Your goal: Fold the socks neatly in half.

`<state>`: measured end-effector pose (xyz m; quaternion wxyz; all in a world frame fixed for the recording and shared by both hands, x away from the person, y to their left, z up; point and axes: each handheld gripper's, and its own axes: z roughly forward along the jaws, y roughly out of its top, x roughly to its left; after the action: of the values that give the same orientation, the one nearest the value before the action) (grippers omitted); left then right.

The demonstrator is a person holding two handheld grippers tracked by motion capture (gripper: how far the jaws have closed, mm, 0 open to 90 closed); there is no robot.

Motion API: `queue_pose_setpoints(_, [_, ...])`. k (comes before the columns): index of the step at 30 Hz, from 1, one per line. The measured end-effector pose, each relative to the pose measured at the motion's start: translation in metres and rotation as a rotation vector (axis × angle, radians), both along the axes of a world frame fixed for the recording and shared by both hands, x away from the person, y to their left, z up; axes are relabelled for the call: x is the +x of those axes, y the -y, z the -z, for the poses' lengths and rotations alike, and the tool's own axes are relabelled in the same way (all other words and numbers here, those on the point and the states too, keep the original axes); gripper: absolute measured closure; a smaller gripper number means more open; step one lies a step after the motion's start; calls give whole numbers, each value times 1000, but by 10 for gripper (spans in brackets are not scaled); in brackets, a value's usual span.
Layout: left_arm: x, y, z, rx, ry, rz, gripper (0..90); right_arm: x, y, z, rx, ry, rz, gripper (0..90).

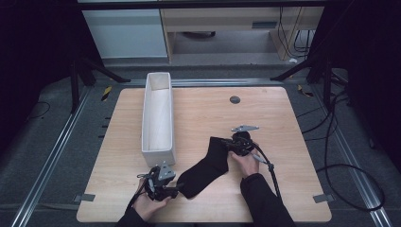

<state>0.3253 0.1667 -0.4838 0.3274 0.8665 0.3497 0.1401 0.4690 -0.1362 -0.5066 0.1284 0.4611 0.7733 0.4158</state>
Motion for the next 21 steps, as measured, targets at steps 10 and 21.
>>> queue_pose_setpoints(10, [-2,9,2,3,8,40,496,-7,9,-27,42,130,35,791])
queue_pose_setpoints(21, [5,21,9,29,8,48,500,-24,-5,-52,73,181,-56,790])
